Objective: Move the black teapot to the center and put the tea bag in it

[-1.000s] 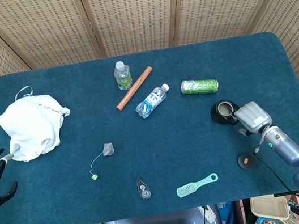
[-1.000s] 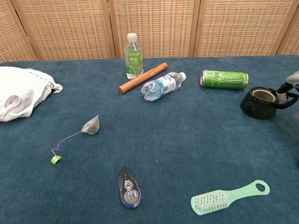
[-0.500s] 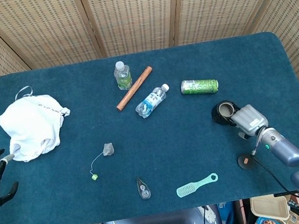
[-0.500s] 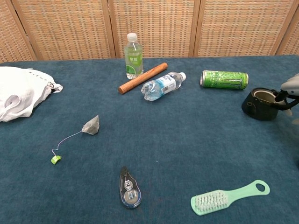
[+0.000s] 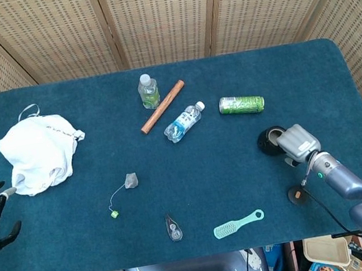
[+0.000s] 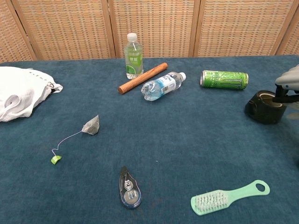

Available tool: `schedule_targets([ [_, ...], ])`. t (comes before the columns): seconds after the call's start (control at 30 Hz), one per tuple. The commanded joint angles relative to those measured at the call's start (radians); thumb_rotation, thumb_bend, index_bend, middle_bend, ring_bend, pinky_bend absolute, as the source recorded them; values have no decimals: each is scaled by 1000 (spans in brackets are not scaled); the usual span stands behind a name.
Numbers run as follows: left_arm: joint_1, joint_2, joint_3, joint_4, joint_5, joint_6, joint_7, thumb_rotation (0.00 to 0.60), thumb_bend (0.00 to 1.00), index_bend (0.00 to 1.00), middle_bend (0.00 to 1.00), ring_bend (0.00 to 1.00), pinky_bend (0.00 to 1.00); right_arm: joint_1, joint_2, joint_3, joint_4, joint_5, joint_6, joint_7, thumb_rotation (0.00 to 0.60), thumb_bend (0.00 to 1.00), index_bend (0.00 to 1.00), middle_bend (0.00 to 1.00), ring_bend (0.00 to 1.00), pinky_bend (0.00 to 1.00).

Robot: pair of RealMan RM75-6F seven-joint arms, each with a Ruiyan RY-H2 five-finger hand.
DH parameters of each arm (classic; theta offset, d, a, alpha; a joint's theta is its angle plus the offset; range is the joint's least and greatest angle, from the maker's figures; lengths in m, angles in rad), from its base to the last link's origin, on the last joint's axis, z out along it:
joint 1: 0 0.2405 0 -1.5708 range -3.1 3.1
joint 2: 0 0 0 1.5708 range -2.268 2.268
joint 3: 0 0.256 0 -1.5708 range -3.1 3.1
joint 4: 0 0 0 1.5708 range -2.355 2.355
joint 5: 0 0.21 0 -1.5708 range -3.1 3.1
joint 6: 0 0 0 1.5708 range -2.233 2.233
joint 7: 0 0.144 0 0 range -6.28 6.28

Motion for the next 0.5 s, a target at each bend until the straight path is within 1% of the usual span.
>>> schedule_targets([
  [0.03, 1, 0, 1, -1, 0, 1, 0, 600, 357, 194, 105, 103, 30, 3, 13, 8, -15, -15, 15, 14, 525, 488, 832, 733, 691, 669],
  [0.2, 1, 2, -1, -4, 2, 4, 1, 600, 358, 194, 105, 103, 30, 9, 41, 21, -49, -40, 39, 38, 524, 488, 842, 739, 699, 669],
  [0.5, -1, 6, -3, -15, 5, 7, 5, 600, 357, 194, 105, 103, 30, 29, 110, 47, -150, -97, 69, 87, 526, 488, 857, 753, 701, 669],
])
